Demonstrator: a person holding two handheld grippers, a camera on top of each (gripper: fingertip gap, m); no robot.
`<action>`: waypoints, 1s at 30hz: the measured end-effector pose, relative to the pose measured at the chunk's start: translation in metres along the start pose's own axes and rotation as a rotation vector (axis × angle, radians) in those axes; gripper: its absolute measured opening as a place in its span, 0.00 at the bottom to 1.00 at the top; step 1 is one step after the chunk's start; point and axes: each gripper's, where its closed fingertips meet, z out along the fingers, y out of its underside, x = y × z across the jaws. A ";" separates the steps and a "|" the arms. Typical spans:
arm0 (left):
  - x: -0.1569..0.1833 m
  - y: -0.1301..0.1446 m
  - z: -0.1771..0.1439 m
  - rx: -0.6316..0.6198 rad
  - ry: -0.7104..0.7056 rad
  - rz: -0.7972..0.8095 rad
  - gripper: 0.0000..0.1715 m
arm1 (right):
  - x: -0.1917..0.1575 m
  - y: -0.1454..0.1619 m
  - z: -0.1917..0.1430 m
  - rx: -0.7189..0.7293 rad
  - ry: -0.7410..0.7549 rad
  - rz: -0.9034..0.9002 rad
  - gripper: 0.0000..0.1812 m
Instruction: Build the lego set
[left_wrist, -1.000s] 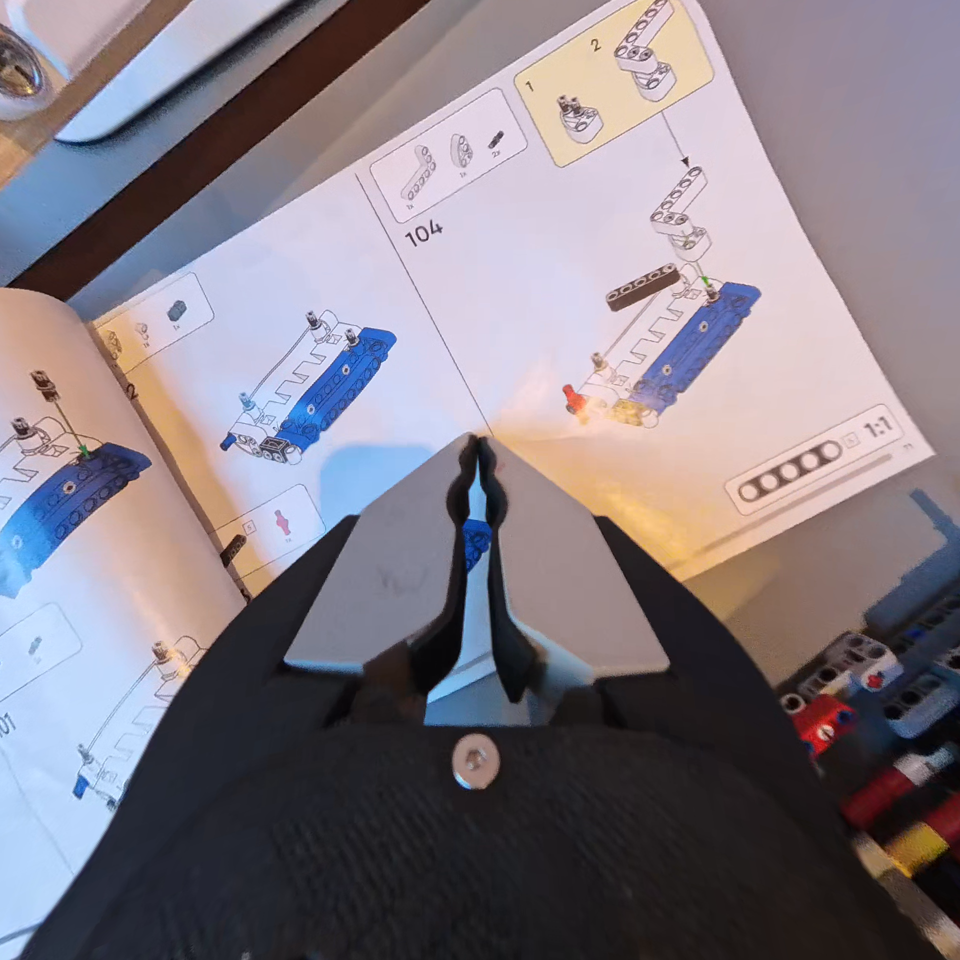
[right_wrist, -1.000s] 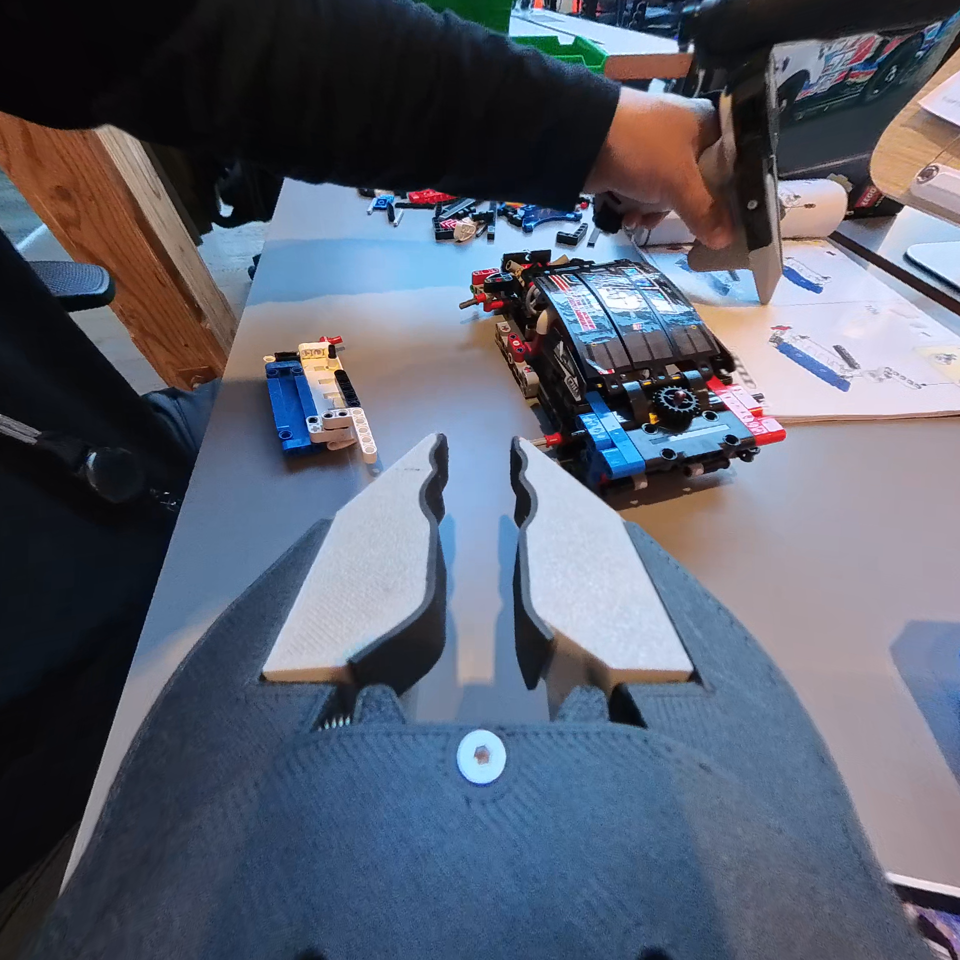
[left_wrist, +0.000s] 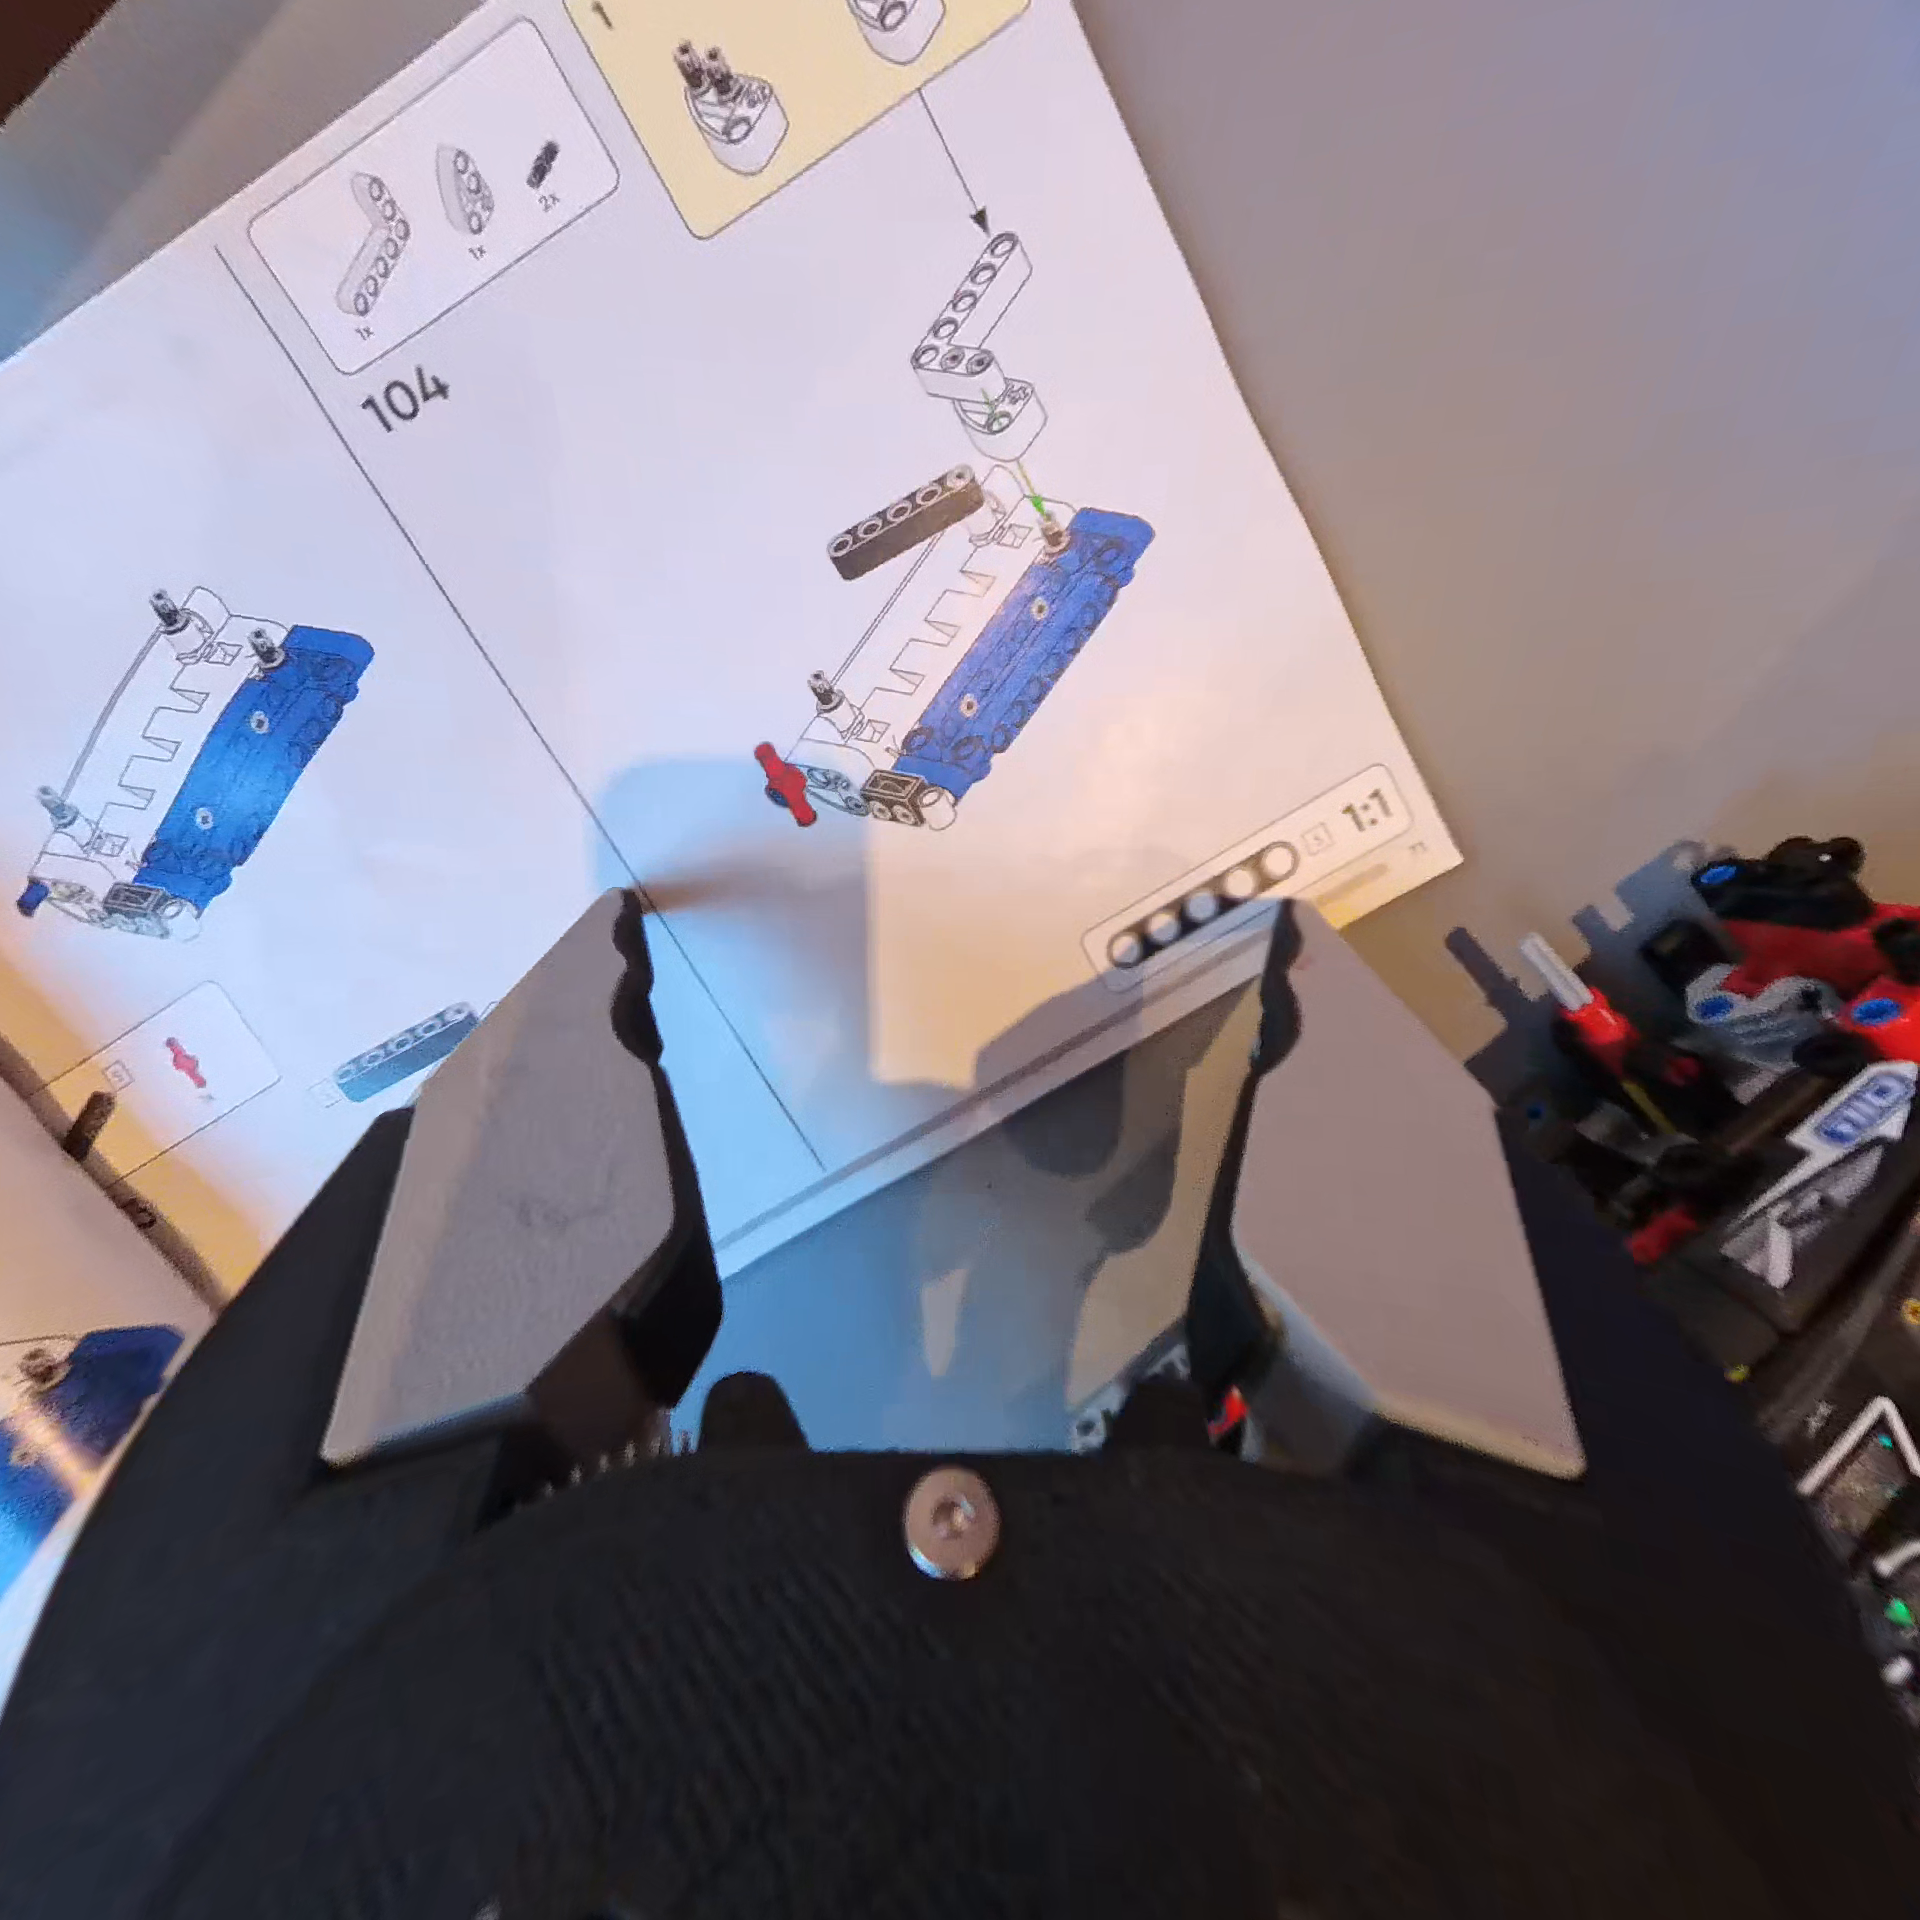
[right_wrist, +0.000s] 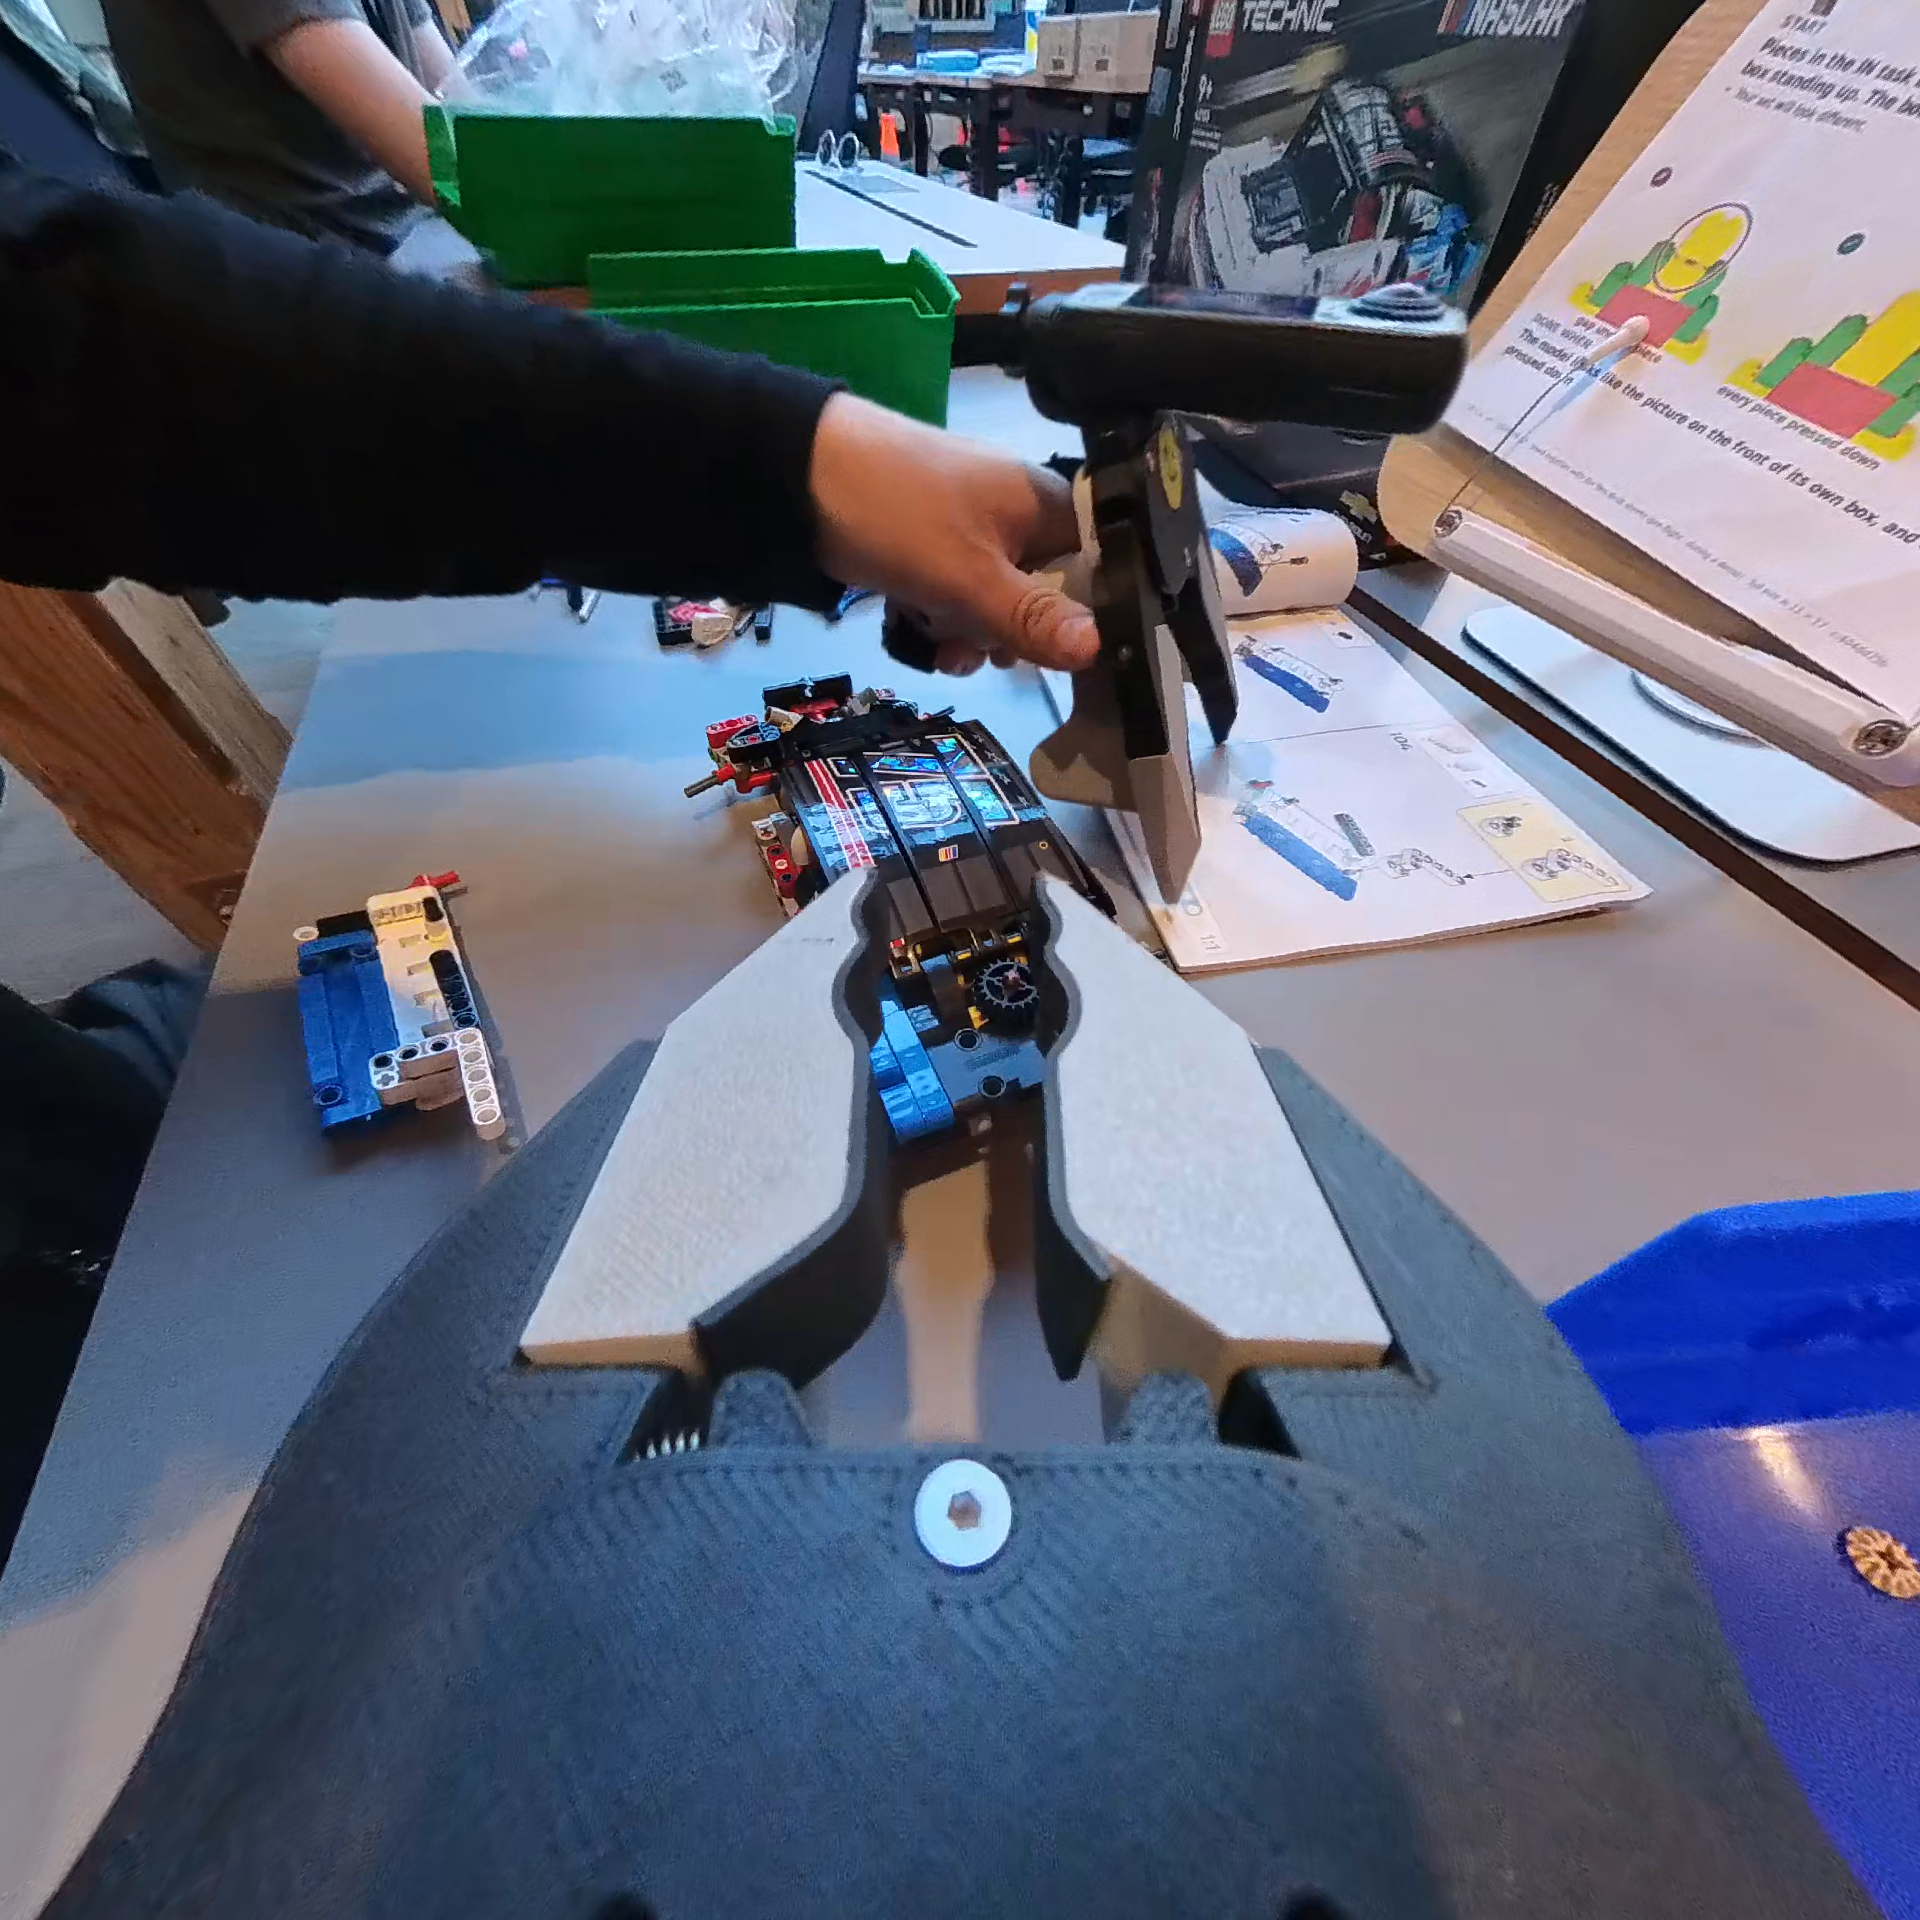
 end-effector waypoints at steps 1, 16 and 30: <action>0.003 -0.002 0.001 0.025 0.012 -0.010 0.71 | 0.000 0.000 0.000 0.005 -0.003 0.004 0.13; -0.026 -0.006 -0.003 0.201 -0.040 -0.051 0.39 | -0.009 -0.007 -0.008 0.021 -0.006 -0.042 0.11; -0.034 -0.006 -0.013 0.195 0.183 -0.151 0.27 | 0.009 0.006 0.001 -0.082 0.008 -0.006 0.14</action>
